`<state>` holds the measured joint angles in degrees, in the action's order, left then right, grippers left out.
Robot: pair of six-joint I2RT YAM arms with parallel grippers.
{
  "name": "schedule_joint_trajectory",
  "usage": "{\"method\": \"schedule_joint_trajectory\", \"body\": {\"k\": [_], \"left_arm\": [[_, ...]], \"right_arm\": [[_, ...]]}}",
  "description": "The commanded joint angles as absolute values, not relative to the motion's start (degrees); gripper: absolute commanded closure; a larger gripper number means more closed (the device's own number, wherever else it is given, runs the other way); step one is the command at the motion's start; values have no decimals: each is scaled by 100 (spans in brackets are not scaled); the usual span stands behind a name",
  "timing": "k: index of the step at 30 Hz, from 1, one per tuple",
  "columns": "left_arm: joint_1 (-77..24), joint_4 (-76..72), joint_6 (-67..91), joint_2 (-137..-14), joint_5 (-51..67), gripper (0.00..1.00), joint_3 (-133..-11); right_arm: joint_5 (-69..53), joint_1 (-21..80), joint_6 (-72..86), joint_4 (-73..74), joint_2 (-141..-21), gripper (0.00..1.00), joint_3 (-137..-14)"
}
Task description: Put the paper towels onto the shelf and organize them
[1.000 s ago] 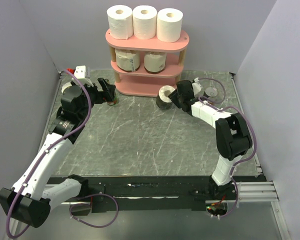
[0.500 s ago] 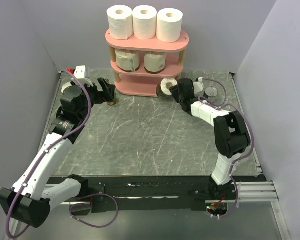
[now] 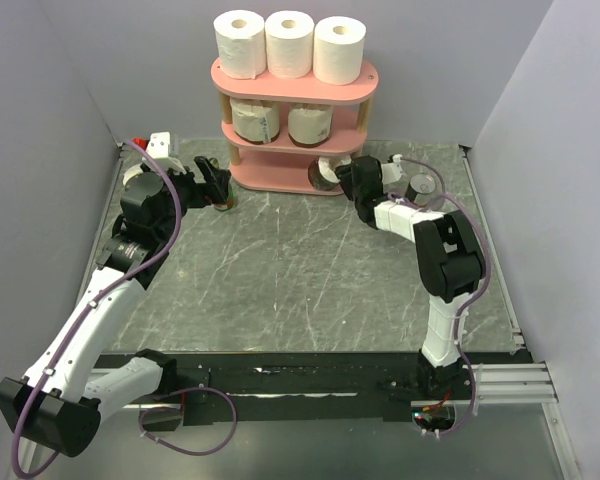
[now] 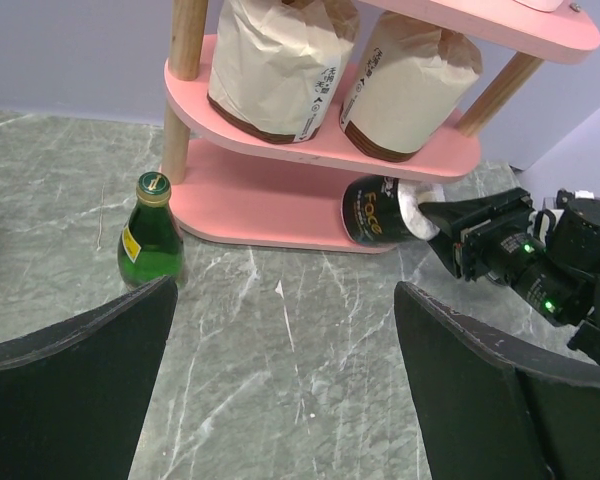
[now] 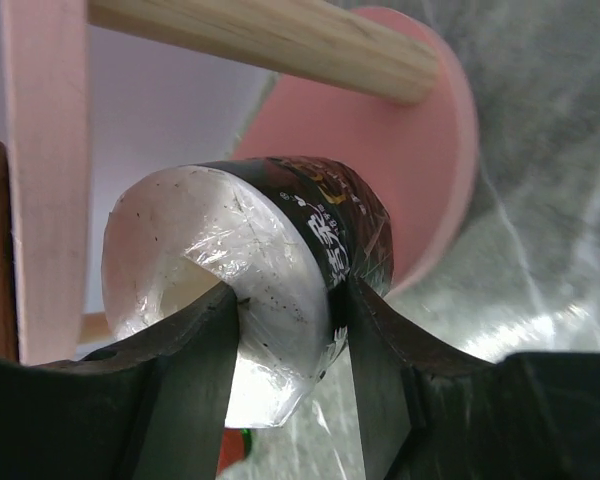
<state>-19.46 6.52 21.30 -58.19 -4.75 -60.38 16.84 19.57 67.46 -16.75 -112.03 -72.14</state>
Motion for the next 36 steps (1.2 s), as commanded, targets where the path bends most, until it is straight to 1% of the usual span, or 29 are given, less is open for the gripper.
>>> {"method": "schedule_joint_trajectory", "body": {"k": [1,2,4,7,11,16,22,27,36], "left_arm": [[-1925,360,2171,-5704,-474,4,-6029],[-1925,352,2162,-5704,-475,4,-6029],[-1925,352,2171,-5713,-475,4,-6021],[-1916,378,2171,-5757,-466,4,-6038],[-1916,369,2162,-5801,-483,4,-6038],[-1907,325,2127,-5827,-475,4,-5994],[-1907,325,2127,-5871,-536,4,-5977],[-1907,325,2118,-5871,-536,4,-5968],[-1907,316,2101,-5827,-554,4,-5959]], "right_arm": [[1802,1925,6741,-2390,-11372,47,-7638],[1784,1925,6741,-2460,-11408,46,-7655],[1793,1934,6706,-2478,-11443,40,-7708],[1740,1925,6680,-2601,-11461,35,-7734],[1696,1934,6680,-2663,-11400,31,-7691],[1661,1925,6636,-2707,-11163,32,-7427],[1626,1916,6662,-2971,-11013,40,-7031],[1284,1837,6645,-2936,-11267,40,-7259],[1037,1846,6706,-2812,-11724,40,-7725]]}}
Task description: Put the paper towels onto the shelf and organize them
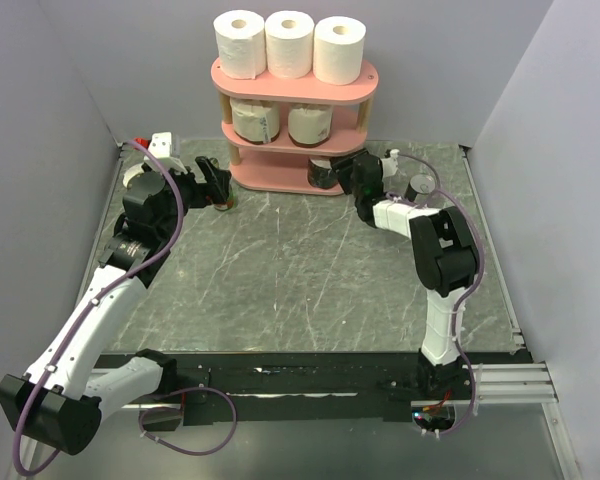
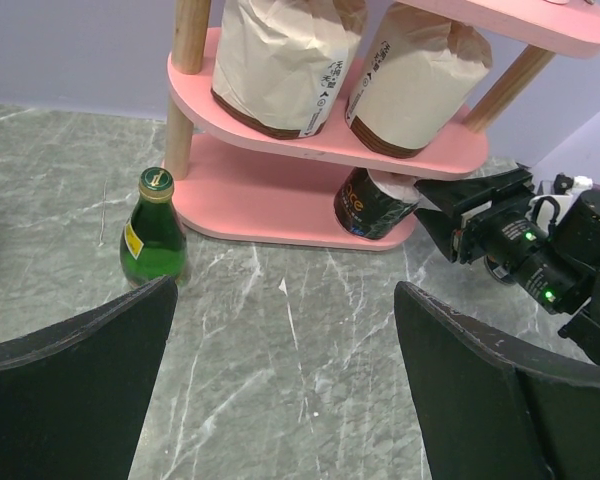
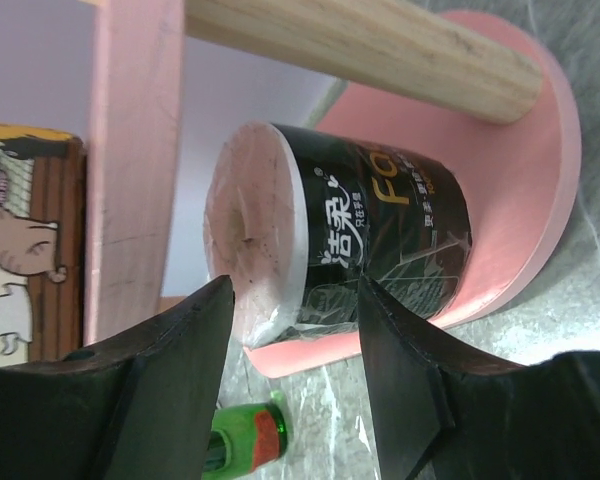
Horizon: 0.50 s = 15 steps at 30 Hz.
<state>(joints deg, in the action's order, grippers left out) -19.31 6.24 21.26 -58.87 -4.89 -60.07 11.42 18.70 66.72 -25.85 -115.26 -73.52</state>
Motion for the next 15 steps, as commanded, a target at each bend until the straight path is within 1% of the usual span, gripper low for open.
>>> {"method": "schedule_joint_trajectory", "body": {"k": [1,9,15], "left_arm": [[-1907,308,2101,-5818,-554,4,-5959],[-1907,325,2101,-5818,-554,4,-5977],[-1899,325,2092,-5809,-562,4,-5977]], "right_arm": [[1020,1854,6697,-2830,-11742,41,-7743],[932,1951,6644,-2821,-11944,49,-8015],[818,2065,6609,-2672,-12137,50,-8349]]}}
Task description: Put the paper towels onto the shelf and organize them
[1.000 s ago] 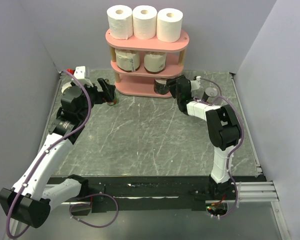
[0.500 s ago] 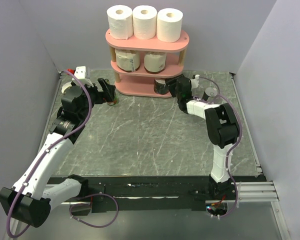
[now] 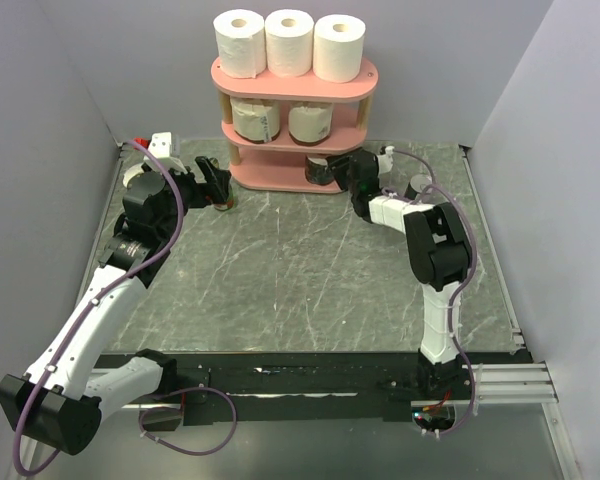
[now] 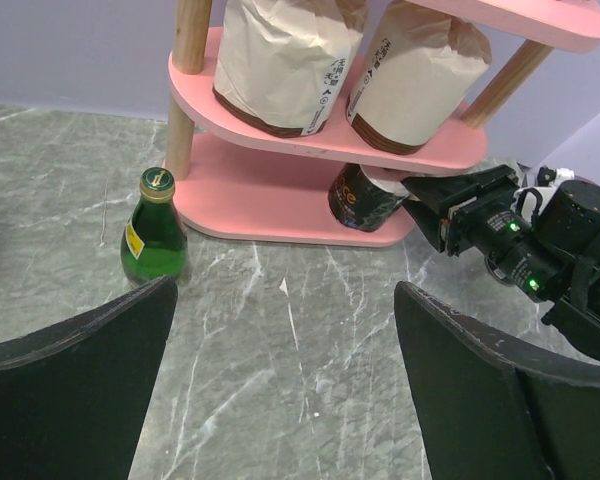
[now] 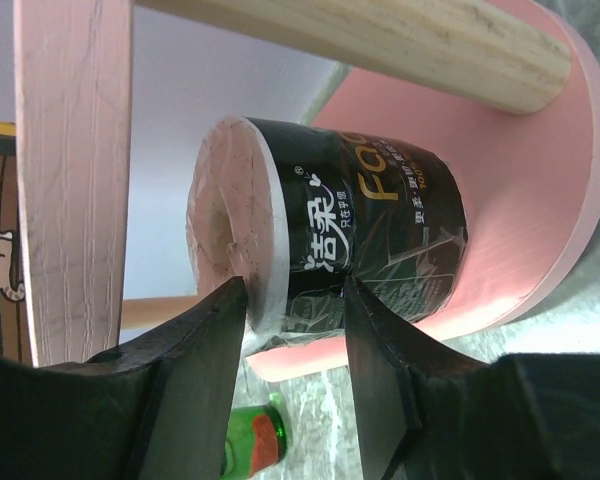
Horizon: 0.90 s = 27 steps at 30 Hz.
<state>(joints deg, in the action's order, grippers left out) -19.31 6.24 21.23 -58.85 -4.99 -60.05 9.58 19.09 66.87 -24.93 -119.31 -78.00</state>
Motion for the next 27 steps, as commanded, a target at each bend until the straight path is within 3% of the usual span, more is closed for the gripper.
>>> {"method": "schedule_joint_trajectory", "body": {"k": [1,6,11,17,27], "left_arm": [[-1898,316,2083,-5801,-580,4,-5977],[-1898,316,2092,-5844,-598,4,-5968],[-1898,316,2101,-5862,-571,4,-5968],[-1898,325,2074,-5950,-659,4,-5950],[-1530,957,2838,-6511,-1661,4,-6327]], "right_arm": [[817,2083,6609,-2663,-12146,50,-8367],[826,2109,6645,-2865,-12059,48,-8253],[984,2101,6627,-3006,-11691,36,-7867],[879,2074,6539,-3164,-11286,30,-7515],[-8,2118,6091,-3848,-10293,34,-6216]]}}
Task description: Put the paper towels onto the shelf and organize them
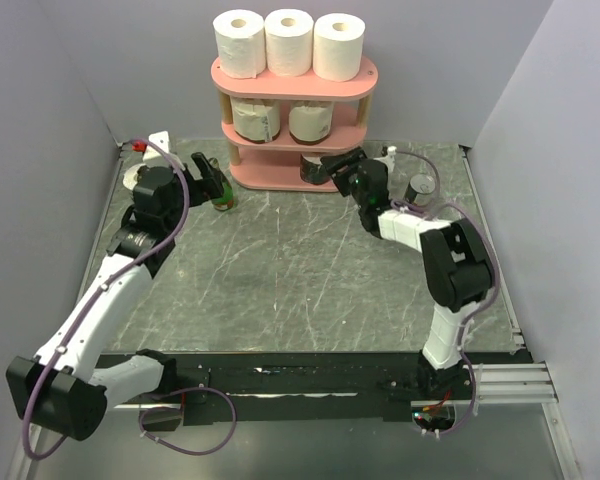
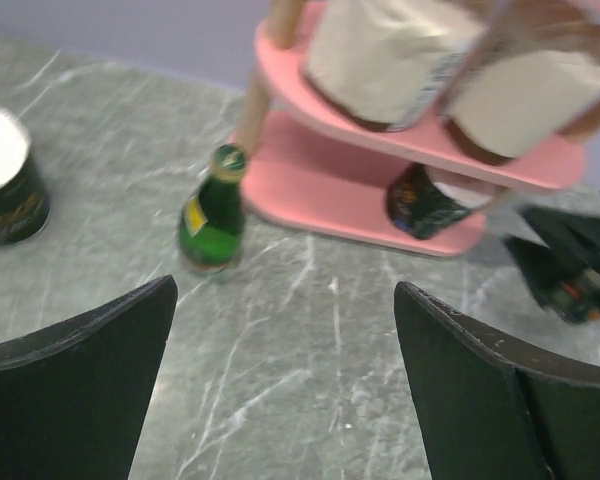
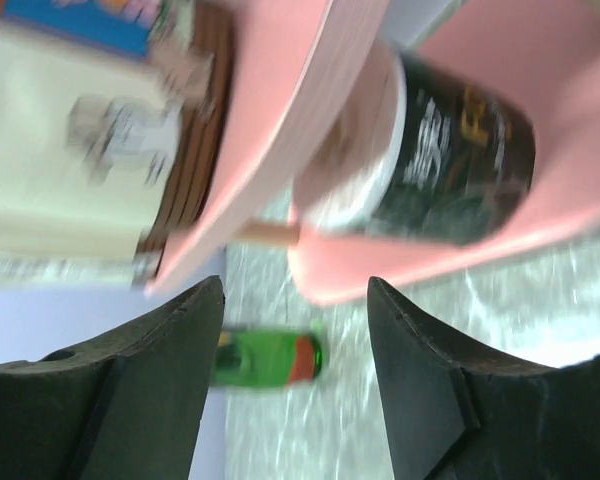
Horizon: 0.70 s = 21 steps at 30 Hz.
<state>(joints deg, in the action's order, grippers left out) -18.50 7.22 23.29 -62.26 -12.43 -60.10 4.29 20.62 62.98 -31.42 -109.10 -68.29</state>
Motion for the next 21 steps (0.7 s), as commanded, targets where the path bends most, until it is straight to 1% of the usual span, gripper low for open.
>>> {"method": "schedule_joint_trajectory", "body": {"k": [1,5,7,9,10,11,12,13,14,16,18,21], "left_arm": [[-1434,1158,2961,-6591,-1592,4,-6502],[-706,1764,3628,-6969,-1555,4,-6908],[-380,1959,3883,-7136,-1425,4,-7013],[261,2065,4332,-7276,-855,4,-7014],[490,2039,4481,-7330,-670,3,-6996],[858,2048,4770,-7382,-520,2,-7005],[1018,2144,4886,-7548,-440,1,-7048],[1133,2214,4965,-7654,-492,1,-7197],[1282,2328,5105,-7768,-614,2,-7294],[1388,2741,5316,-8155,-1053,7,-7635],[1520,3100,5606,-8577,-1238,9,-7891],[1635,3226,6011,-9068,-1266,11,-8208]], "right_arm": [[-383,2136,6126,-3963,-10222,34,-5918],[-931,2162,6065,-3982,-9801,34,-5397],[-1124,2171,5767,-3789,-9616,34,-5256],[-1396,2171,5146,-3351,-9291,34,-5282],[-1484,2171,4855,-2818,-9177,33,-5352],[-1538,2171,4338,-2517,-8897,32,-5379],[-1495,2180,4124,-2235,-8729,31,-5379],[-1468,2162,3965,-1736,-8580,30,-5344],[-1468,2180,3668,-1575,-8256,29,-5318],[-1564,2180,3420,-1180,-7799,27,-5195],[-1852,2171,3235,-854,-7534,26,-5151],[-1969,2241,3015,-177,-7059,15,-5089]]}}
